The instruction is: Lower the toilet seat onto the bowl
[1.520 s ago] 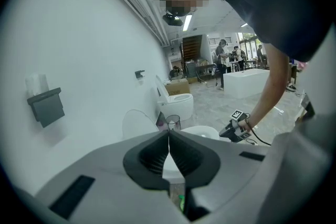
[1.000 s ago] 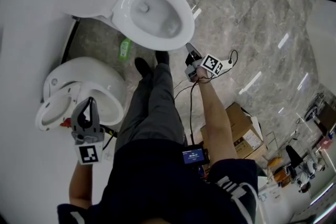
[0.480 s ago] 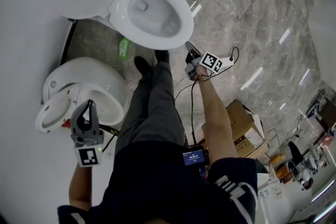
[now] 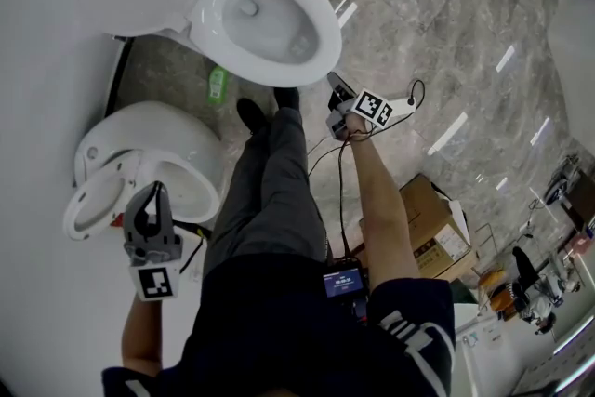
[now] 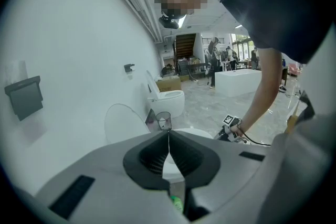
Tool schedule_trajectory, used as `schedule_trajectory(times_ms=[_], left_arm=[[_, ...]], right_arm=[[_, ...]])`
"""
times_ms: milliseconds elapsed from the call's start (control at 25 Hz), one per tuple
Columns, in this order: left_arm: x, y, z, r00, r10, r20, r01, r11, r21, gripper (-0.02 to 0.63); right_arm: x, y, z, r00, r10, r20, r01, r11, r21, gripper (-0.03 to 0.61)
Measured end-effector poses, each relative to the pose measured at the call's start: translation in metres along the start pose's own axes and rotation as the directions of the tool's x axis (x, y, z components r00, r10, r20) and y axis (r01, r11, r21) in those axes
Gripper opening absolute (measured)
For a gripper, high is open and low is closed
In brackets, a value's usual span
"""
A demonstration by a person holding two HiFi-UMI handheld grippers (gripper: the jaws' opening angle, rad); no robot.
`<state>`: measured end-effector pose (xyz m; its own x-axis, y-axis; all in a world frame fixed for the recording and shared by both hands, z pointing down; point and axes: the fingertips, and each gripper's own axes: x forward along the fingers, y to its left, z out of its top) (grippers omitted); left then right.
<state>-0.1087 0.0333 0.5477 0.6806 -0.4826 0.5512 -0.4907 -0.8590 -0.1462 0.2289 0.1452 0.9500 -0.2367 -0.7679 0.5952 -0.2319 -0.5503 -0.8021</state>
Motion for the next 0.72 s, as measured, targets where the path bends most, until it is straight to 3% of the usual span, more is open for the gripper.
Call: schedule_trajectory(times_ms=[720], left_arm=[[0.01,-0.003,-0.012,0.999,-0.011,-0.036,0.011,1.0,0.004,0.025]], right_arm=[[0.015,-0.029,0.001,0.999,-0.047,-0.009,0.047,0.999,0.017,0.018]])
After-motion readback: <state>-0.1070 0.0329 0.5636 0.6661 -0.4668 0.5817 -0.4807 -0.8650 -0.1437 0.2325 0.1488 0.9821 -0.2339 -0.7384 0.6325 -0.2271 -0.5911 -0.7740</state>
